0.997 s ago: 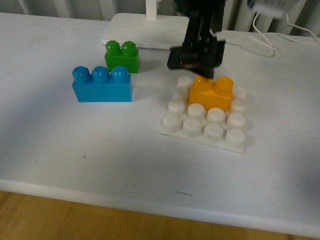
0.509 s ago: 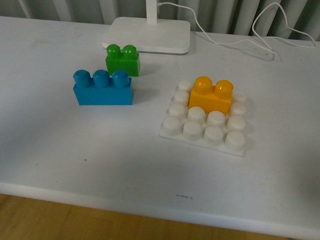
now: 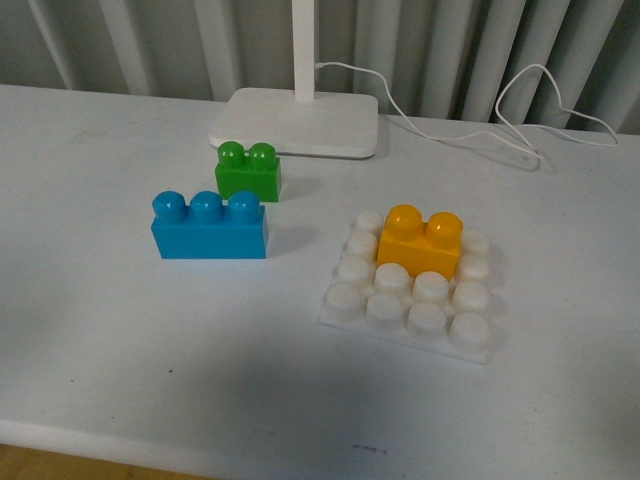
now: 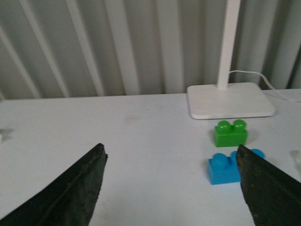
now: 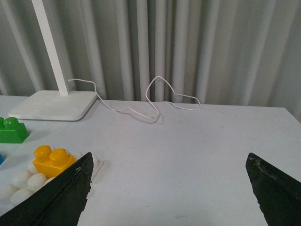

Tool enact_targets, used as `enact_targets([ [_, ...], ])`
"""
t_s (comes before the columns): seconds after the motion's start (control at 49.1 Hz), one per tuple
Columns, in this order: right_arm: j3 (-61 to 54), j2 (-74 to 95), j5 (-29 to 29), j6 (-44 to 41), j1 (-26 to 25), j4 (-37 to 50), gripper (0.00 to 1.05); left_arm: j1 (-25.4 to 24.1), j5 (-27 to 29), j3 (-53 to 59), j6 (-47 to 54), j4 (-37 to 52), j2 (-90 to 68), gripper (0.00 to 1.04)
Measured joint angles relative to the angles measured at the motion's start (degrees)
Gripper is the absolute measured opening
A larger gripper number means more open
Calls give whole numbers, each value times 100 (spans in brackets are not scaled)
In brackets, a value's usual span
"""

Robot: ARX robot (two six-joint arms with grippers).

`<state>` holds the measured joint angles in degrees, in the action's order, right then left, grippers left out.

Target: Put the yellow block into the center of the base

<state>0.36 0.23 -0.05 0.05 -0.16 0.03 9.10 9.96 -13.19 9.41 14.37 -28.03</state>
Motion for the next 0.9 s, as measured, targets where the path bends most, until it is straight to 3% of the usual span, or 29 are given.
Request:
enact_targets([
  [0.142,0,0,2,2,0,0,95,-223,-341,317,-638,13,293,62],
  [0.224,0,0,0,0,0,0,95,-619,-874,459,-780,13,485,48],
  [0.305,0,0,0,2,0,0,95,-881,-916,614,-852,-13,669,30],
  [0.427,0,0,0,0,2,0,95,-892,-1001,807,-903,-101,949,4],
  [0.896,0,0,0,0,2,0,95,-896,-997,1102,-931,-466,1613,4],
])
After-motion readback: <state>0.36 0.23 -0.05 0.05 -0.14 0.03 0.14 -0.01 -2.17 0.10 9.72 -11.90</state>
